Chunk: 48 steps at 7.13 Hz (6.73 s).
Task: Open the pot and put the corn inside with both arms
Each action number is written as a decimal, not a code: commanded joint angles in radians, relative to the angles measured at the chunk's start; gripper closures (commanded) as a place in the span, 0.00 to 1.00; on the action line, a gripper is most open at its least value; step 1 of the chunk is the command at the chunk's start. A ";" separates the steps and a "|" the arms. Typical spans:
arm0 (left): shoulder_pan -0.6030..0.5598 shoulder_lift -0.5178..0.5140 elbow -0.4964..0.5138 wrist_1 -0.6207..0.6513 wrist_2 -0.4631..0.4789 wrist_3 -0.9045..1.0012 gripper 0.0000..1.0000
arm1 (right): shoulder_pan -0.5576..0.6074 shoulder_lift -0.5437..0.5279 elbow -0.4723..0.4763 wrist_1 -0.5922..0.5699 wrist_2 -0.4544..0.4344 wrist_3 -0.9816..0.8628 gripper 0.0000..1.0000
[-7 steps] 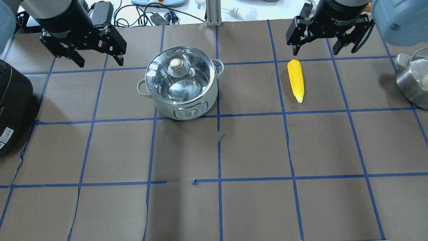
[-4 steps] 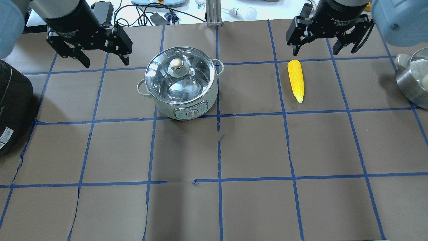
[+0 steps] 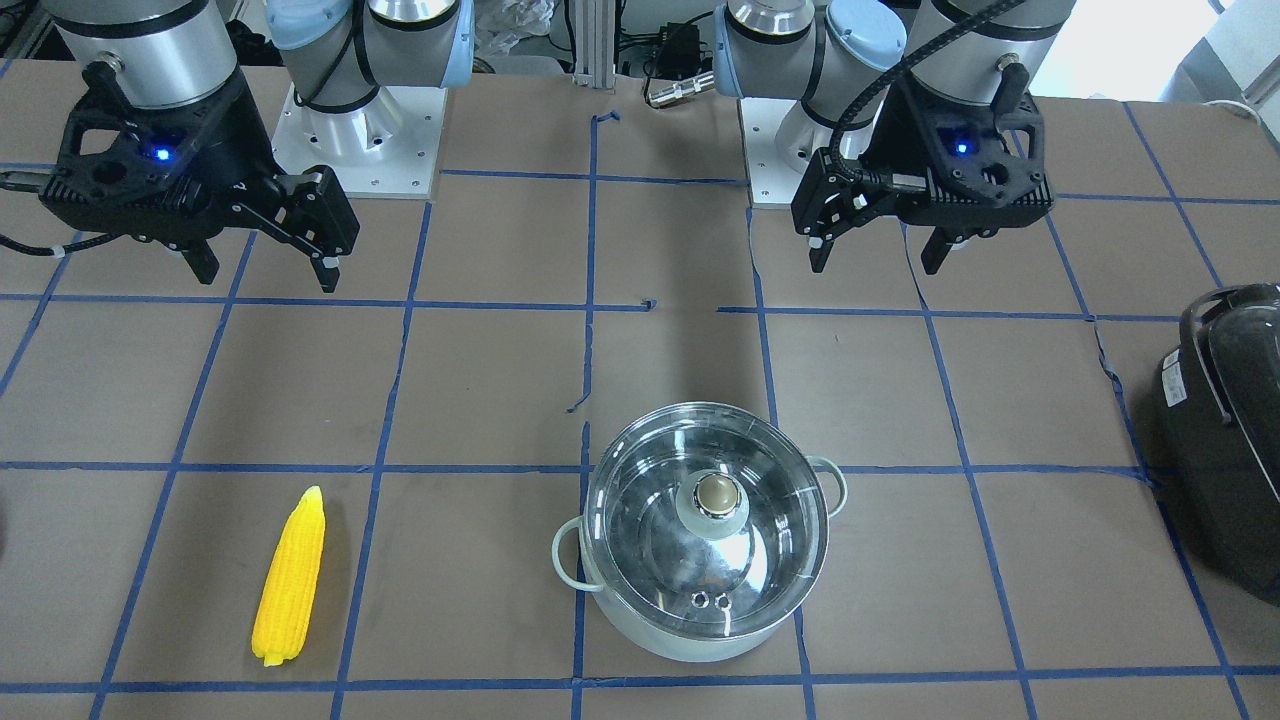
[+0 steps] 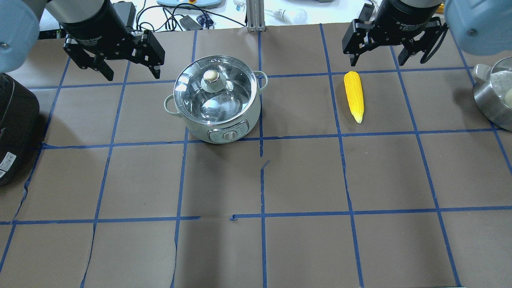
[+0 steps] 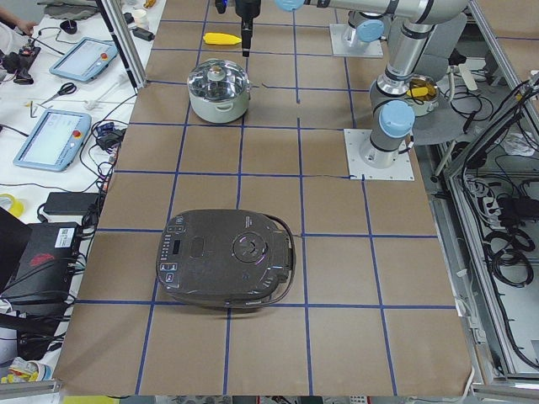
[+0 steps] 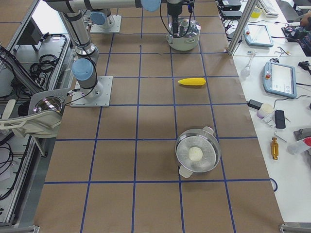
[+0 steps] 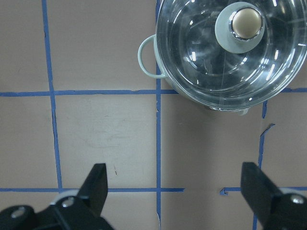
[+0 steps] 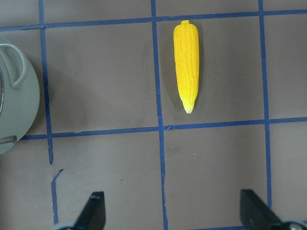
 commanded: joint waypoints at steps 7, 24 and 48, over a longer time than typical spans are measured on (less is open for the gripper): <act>-0.105 -0.242 0.055 0.228 -0.020 -0.147 0.00 | 0.002 0.000 0.003 -0.003 0.002 0.000 0.00; -0.144 -0.408 0.026 0.422 -0.017 -0.201 0.14 | -0.002 -0.002 -0.003 -0.002 0.000 0.002 0.00; 0.473 -0.364 -0.290 0.629 -0.062 0.429 0.77 | -0.110 0.512 0.163 -0.713 0.002 -0.140 0.00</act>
